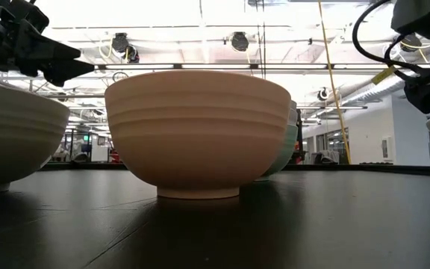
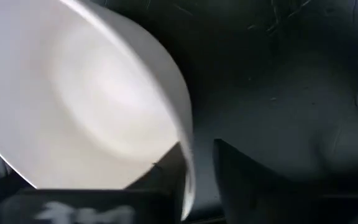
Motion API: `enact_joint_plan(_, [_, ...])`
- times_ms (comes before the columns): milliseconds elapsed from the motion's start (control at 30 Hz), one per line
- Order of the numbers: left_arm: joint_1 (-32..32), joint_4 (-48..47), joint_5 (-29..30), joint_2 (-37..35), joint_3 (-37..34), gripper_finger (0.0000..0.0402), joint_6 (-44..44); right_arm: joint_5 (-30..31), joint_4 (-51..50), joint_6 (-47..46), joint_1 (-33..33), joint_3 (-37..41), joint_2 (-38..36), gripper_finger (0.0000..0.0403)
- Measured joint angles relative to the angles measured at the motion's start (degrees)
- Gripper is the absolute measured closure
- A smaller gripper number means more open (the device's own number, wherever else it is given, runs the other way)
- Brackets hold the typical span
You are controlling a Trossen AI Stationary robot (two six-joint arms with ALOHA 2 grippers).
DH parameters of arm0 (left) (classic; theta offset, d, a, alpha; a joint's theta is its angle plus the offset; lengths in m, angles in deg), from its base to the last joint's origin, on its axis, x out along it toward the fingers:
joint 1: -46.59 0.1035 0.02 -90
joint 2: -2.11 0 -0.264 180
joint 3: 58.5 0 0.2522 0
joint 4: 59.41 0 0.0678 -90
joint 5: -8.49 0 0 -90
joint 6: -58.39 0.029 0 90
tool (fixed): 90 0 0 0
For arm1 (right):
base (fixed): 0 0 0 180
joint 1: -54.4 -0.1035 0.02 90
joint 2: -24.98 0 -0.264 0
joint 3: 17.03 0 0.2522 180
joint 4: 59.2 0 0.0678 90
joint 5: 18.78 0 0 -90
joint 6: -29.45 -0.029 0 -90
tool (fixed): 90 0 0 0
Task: Nest bowls inside each other
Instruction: Stack the dirty white bowl on the white bowl
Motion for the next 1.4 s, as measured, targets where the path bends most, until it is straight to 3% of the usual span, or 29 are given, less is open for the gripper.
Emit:
enact_joint_plan(67, [0.0,0.01,0.0,0.0,0.0,0.0121,0.0,0.05,0.04,0.09,0.0,0.0,0.0,0.0376])
enact_joint_plan(133, [0.0,0.0,0.0,0.02,0.0,0.0121,0.0,1.09,0.13,0.81,0.0,0.0,0.0,0.0394])
enact_joint_plan(767, [0.0,-0.03,-0.2,0.0,0.0,0.0121,-0.02,7.69,10.13,7.39,0.02,-0.89,-0.55,0.0401])
enact_joint_plan(1167, [0.0,0.64,-0.2,0.0,0.0,0.0121,0.0,18.97,9.11,26.42,4.62,-14.14,-0.55,0.0402])
enact_joint_plan(1400, [0.02,0.52,-0.99,0.0,0.0,0.0121,-0.04,25.79,-0.79,38.78,10.65,-24.29,-2.61,0.0402])
